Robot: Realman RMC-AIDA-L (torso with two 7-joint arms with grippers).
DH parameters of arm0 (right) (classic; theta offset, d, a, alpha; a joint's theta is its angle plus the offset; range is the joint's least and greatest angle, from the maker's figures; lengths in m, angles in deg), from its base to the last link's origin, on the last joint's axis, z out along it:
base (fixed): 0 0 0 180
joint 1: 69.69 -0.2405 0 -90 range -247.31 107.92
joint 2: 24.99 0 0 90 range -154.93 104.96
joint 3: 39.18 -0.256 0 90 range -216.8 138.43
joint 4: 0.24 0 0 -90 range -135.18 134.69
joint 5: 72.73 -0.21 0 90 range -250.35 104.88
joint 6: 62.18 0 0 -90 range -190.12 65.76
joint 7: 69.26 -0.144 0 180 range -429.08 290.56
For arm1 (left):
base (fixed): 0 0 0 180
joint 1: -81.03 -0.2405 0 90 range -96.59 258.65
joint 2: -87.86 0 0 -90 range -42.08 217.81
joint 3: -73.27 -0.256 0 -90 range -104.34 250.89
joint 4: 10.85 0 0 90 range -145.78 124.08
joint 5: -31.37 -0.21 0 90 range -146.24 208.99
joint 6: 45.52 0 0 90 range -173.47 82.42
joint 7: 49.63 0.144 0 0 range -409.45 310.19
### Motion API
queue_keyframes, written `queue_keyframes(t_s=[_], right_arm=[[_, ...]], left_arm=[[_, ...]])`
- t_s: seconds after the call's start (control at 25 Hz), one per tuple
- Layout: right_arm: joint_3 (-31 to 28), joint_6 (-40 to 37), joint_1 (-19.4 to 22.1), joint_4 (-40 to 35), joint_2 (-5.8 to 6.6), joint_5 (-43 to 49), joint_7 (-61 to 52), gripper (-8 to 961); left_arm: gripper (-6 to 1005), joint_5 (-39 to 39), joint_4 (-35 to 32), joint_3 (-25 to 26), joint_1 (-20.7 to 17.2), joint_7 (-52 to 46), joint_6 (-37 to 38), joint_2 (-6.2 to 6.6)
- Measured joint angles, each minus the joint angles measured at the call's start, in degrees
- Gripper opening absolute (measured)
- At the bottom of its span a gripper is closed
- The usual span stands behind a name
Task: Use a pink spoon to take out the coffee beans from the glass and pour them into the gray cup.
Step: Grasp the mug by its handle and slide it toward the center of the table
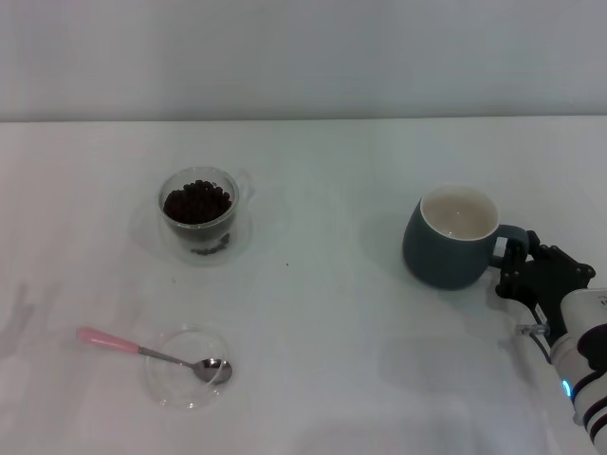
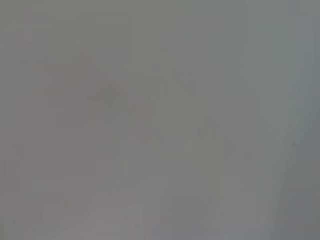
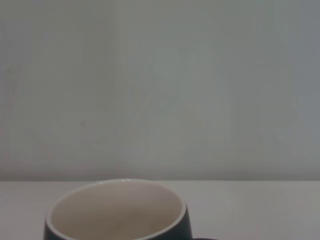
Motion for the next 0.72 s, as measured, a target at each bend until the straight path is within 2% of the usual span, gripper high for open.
queue_keyframes(t_s=[0.12, 0.4, 0.72], right_arm=[[0.2, 0.0, 0.1, -0.7, 0.10, 1.2, -1.0, 151], [0.3, 0.7, 1.0, -3.3, 0.09, 10.7, -5.0, 149], [0.4, 3.0, 0.6, -2.7, -0.31, 18.3, -5.0, 147]], left_arm=[[887, 0.0, 0.0, 0.0, 0.0, 0.0, 0.0, 0.00], [888, 0.0, 0.0, 0.0, -0.1, 0.0, -0.2, 0.00], [888, -0.2, 0.2, -0.2, 0.2, 0.0, -0.3, -0.09]])
